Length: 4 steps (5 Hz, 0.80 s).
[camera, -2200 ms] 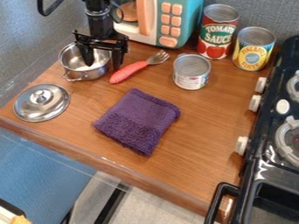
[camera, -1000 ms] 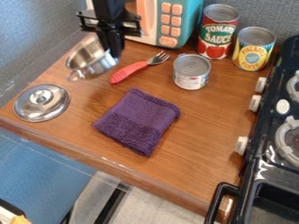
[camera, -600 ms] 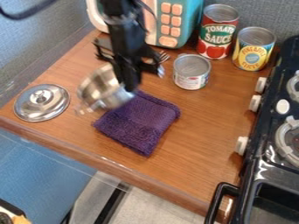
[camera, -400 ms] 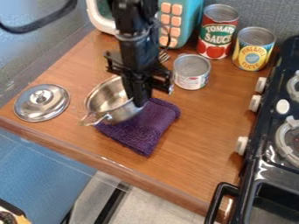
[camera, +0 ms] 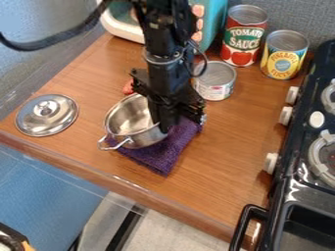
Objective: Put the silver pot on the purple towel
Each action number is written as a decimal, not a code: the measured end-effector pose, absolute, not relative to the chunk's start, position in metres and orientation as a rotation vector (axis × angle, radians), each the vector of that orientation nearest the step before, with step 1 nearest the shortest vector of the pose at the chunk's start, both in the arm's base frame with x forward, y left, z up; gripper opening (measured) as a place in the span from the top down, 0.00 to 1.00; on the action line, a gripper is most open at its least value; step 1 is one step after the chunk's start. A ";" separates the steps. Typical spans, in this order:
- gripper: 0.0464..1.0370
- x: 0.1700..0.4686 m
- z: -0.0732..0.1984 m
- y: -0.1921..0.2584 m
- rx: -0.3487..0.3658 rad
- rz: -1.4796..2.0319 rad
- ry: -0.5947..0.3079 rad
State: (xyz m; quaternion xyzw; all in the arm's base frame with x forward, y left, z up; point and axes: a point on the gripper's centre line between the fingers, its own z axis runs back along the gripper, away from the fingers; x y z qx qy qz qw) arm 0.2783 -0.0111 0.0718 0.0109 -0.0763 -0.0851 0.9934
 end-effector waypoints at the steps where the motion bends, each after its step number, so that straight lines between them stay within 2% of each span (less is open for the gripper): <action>1: 0.95 0.279 0.069 -0.011 0.033 -0.163 -0.150; 2: 0.79 0.274 0.061 -0.010 0.032 -0.130 -0.095; 4: 0.20 0.281 0.076 -0.011 -0.007 -0.108 -0.088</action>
